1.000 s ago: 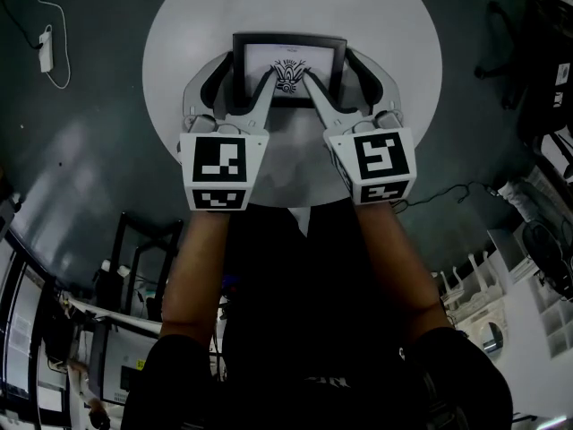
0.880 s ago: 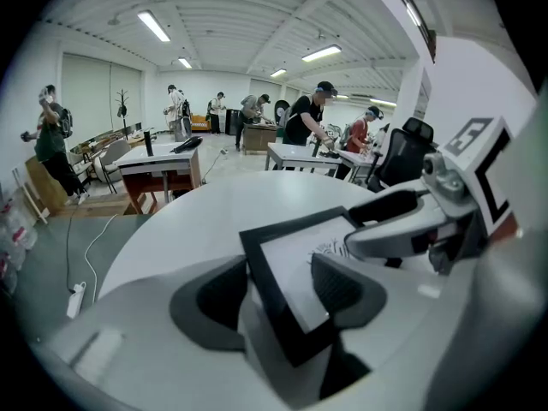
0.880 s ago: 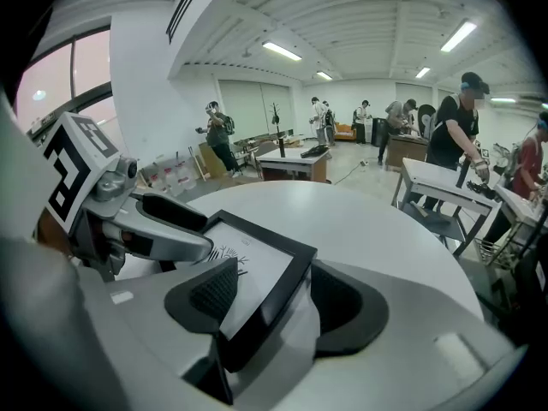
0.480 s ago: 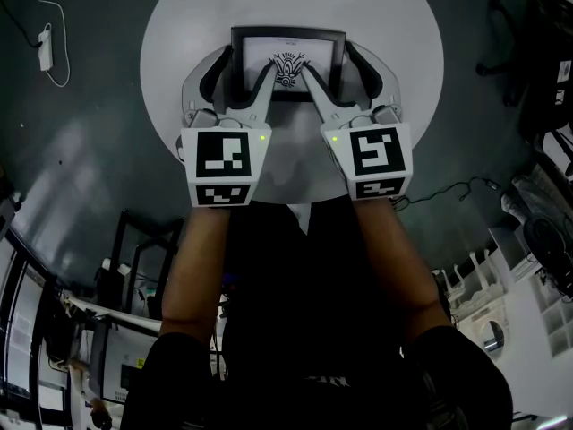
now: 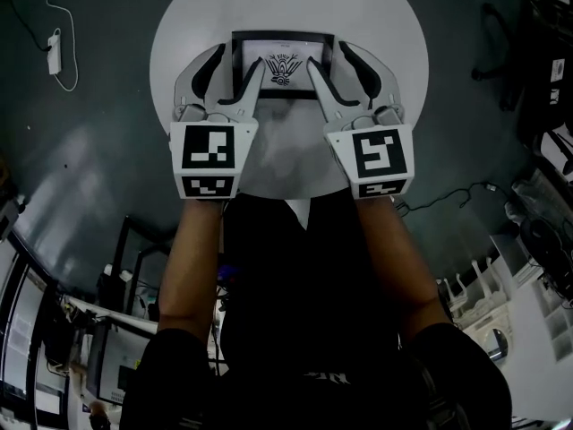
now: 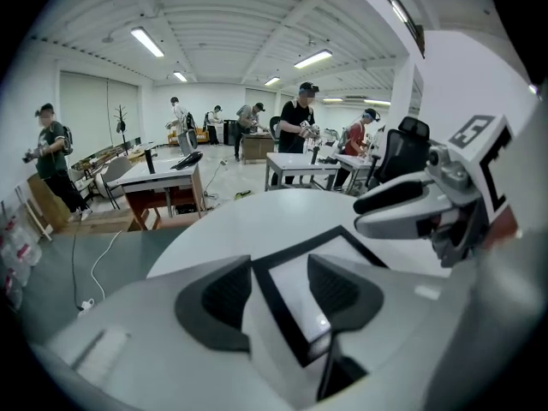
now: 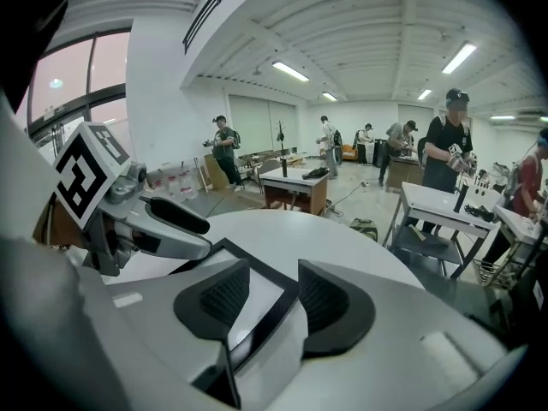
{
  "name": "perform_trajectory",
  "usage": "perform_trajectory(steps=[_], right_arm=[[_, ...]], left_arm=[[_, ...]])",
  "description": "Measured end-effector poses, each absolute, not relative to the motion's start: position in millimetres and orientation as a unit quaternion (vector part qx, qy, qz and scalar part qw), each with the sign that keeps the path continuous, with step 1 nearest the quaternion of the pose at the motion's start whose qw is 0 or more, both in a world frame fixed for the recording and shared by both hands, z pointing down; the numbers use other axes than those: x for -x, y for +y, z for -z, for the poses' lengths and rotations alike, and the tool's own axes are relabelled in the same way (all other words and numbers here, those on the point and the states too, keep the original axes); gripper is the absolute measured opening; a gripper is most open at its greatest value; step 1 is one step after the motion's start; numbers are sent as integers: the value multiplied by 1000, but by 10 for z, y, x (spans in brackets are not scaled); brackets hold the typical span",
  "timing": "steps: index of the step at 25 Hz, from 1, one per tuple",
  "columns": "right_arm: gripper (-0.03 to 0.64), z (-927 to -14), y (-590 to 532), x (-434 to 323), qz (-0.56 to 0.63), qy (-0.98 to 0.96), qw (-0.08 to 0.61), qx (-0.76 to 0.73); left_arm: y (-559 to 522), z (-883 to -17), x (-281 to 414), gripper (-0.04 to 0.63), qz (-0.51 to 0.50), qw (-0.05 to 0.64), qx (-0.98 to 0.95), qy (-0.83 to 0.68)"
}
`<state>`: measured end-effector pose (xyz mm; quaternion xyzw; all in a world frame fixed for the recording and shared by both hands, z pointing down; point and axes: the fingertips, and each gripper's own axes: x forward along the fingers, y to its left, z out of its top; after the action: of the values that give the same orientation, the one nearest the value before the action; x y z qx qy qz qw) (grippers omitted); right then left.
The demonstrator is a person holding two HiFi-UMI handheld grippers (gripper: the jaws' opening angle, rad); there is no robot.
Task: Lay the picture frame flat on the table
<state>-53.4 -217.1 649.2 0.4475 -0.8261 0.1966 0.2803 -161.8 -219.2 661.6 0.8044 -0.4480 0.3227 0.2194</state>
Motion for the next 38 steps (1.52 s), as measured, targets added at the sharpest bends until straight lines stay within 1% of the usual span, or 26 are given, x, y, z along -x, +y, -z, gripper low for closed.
perform_trajectory(steps=[2,5,9,10,14,19,24,29,34,38], right_arm=[[159,-6322,-2228,545,-186,-836,268,-441],[96,-6033,-2292,596,-157,-853,260,-423],[13,-5603,-2316,623,-141,-866,244,-412],[1,-5481,-2336,625,-136,-871,236,-408],[0,-4981,-2444,664,-93,-897,196,-384],[0,-4229,-2444,604,-66,-913,152,-372],[0,-3368,-2351,488,-47,-930,98,-350],[0,-2576,-2090,342,-40,-949,61,-308],[-1,-2062,-1785,247,-31,-970,34,-239],[-1,-1826,-1568,164,-23,-980,16,-199]], left_arm=[[-2241,-6462,1590,184,-320,211,-810,-444],[-2303,-6177,1565,156,-314,193,-819,-440],[-2352,-5713,1558,93,-294,177,-831,-437],[-2386,-5593,1549,81,-292,167,-834,-438],[-2574,-5081,1569,49,-280,118,-837,-455],[-2582,-4347,1633,6,-252,94,-834,-481],[-2460,-3642,1614,4,-222,81,-831,-504],[-2156,-2799,1504,3,-157,53,-848,-504],[-1712,-1982,1535,3,-45,47,-869,-491],[-1239,-1662,1522,3,-18,24,-875,-484]])
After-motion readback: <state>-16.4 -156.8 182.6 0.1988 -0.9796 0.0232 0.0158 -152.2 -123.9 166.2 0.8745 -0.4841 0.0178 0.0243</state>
